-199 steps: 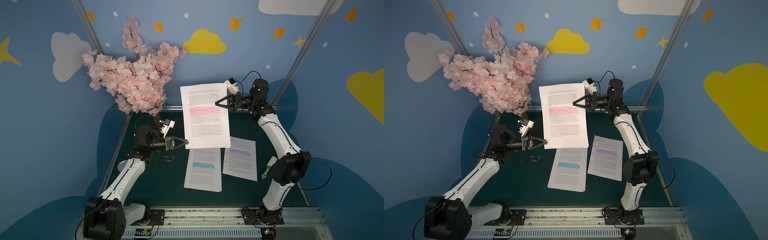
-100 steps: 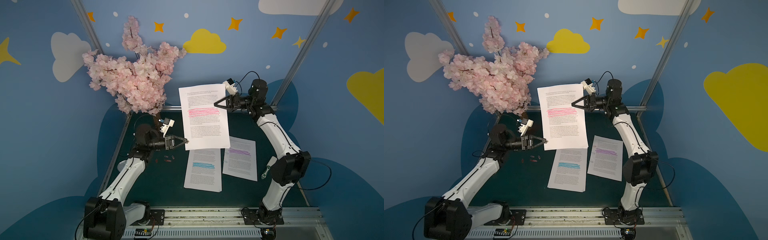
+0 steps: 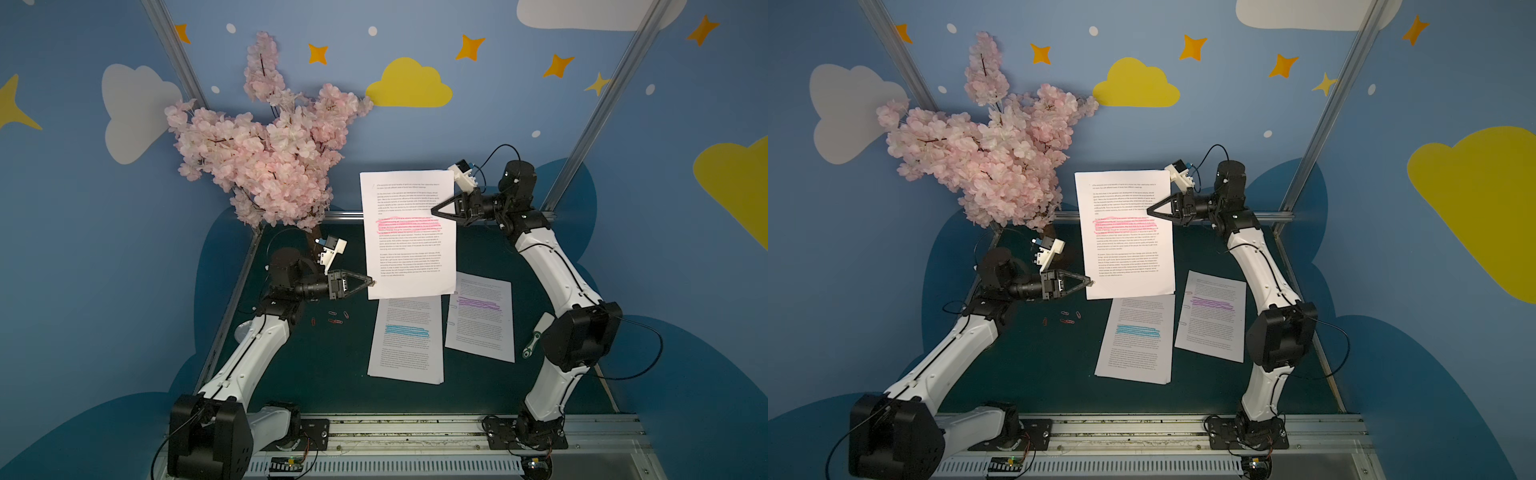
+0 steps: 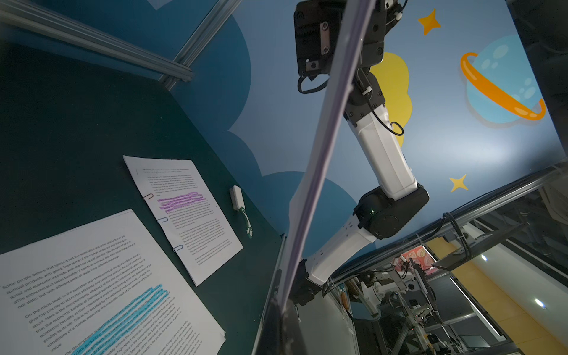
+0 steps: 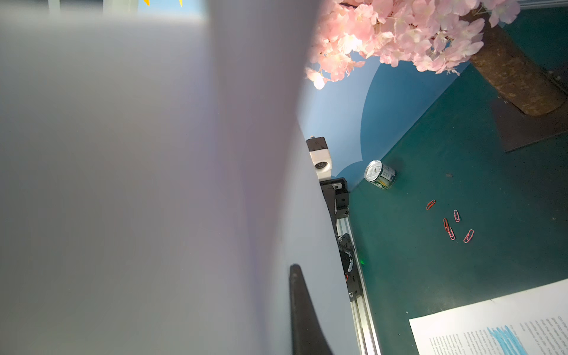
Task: Unclip the paperclips from the documents
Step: Remove the paper clip from the document.
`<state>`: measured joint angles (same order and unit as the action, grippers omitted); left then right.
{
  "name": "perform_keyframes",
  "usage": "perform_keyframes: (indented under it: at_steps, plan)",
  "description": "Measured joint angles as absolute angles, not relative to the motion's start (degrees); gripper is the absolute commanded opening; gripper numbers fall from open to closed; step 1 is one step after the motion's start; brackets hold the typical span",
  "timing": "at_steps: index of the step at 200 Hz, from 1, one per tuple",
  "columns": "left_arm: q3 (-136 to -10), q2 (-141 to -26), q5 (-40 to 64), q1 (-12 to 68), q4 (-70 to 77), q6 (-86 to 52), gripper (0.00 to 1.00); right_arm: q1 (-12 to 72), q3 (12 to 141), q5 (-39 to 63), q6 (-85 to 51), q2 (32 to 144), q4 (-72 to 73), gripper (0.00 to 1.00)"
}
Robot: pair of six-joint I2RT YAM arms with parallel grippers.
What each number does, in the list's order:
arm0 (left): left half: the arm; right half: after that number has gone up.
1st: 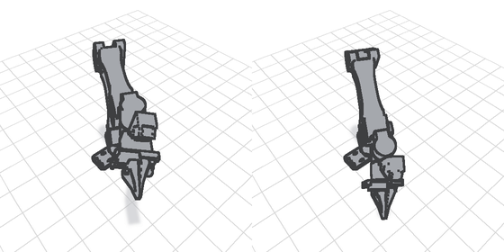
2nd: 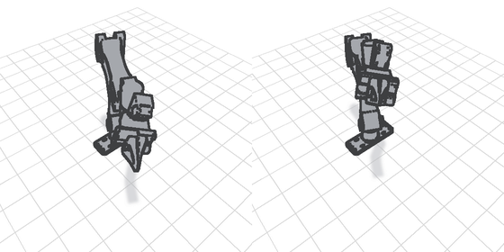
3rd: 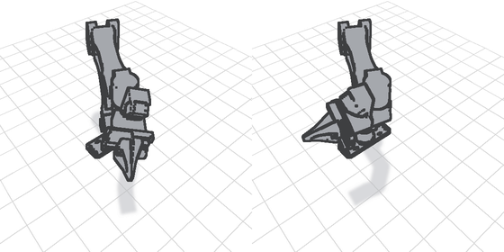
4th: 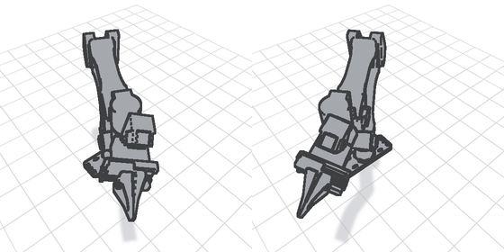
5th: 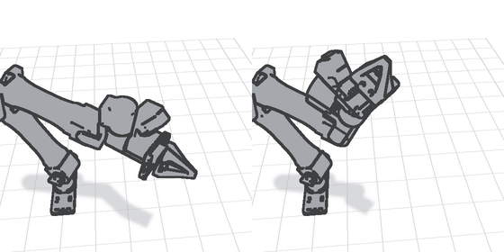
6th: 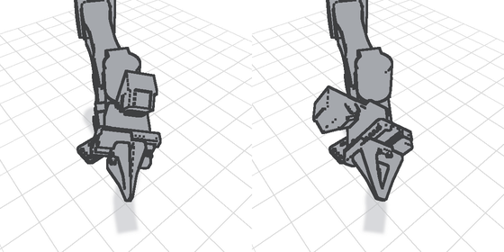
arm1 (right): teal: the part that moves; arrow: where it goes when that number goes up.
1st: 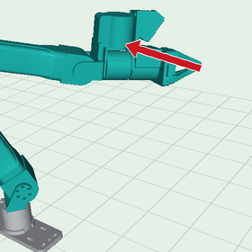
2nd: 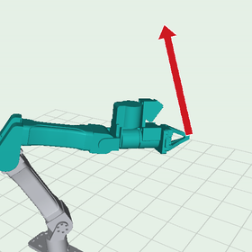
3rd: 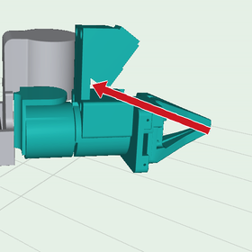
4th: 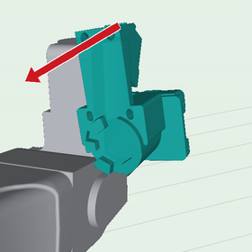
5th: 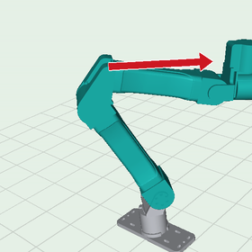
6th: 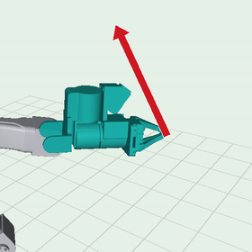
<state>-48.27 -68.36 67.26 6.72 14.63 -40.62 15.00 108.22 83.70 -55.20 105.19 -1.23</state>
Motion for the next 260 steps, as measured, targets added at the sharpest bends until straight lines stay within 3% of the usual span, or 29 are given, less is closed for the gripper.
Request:
perform_keyframes:
  at_steps: [260]
  plan:
    - [-49.98,-69.91,67.05,3.97,5.82,-34.2,0.05,11.09,104.27,82.74,-47.75,104.2,-8.84,0.0]
